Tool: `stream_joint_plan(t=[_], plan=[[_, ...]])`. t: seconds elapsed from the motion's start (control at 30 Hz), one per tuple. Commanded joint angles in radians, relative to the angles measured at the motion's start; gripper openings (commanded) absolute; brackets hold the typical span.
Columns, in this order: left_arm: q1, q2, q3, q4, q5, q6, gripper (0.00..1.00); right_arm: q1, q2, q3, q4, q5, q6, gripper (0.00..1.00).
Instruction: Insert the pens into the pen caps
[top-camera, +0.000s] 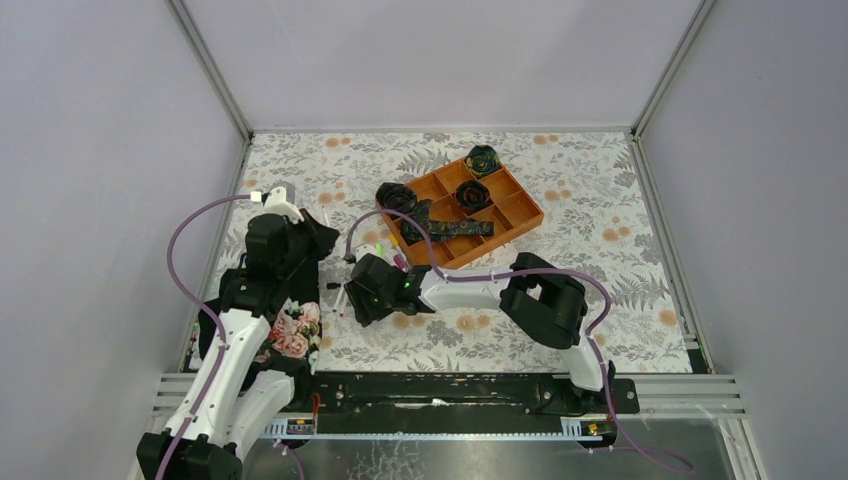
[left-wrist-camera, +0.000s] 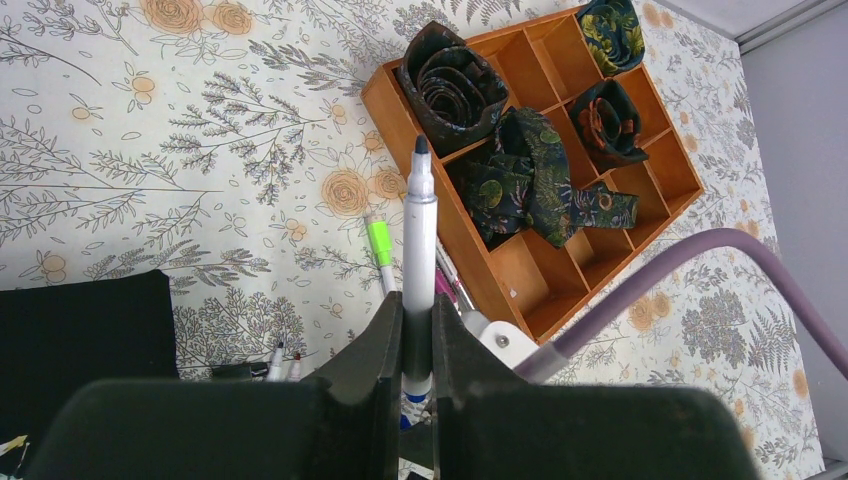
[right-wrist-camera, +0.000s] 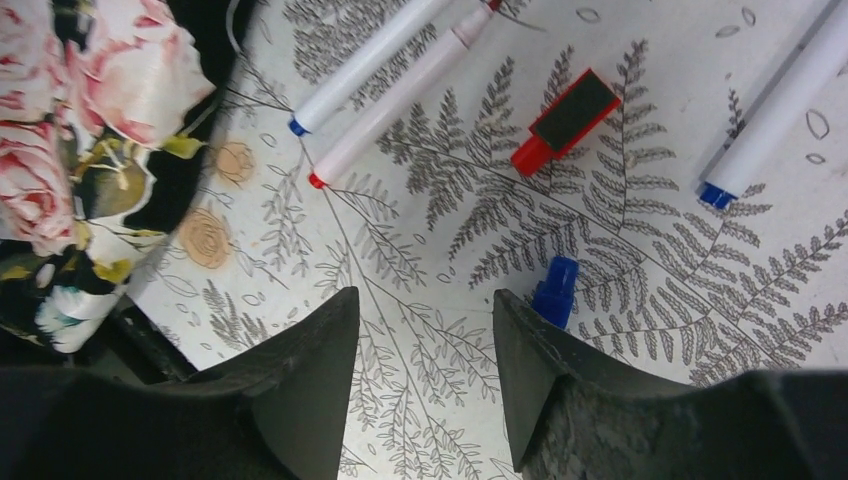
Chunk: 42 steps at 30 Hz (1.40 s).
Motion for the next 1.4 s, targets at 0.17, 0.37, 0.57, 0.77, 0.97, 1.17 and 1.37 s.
stream_joint_plan(t=[0.17, 0.37, 0.57, 0.77, 0.97, 1.17, 1.37], plan=[[0.006, -0.001, -0.007, 0.016, -0.006, 0.019, 0.00, 0.009, 0.001, 0.043, -0.087, 0.094, 0.011, 0.63], [0.006, -0.003, -0.008, 0.018, -0.001, 0.017, 0.00, 0.007, -0.020, 0.022, -0.149, 0.174, 0.037, 0.67], [0.006, 0.000, -0.011, 0.020, 0.004, 0.015, 0.00, 0.005, -0.026, 0.027, -0.206, 0.241, 0.052, 0.70], [0.006, 0.001, -0.012, 0.024, 0.010, 0.015, 0.00, 0.002, -0.066, -0.016, -0.229, 0.279, 0.076, 0.73], [0.006, 0.005, -0.015, 0.025, 0.019, 0.013, 0.00, -0.017, -0.079, -0.042, -0.223, 0.280, 0.086, 0.75], [0.006, 0.008, -0.013, 0.026, 0.018, 0.012, 0.00, -0.045, -0.072, -0.041, -0.205, 0.270, 0.080, 0.75], [0.006, 0.009, -0.013, 0.025, 0.014, 0.013, 0.00, -0.072, -0.042, -0.014, -0.207, 0.272, 0.059, 0.75]])
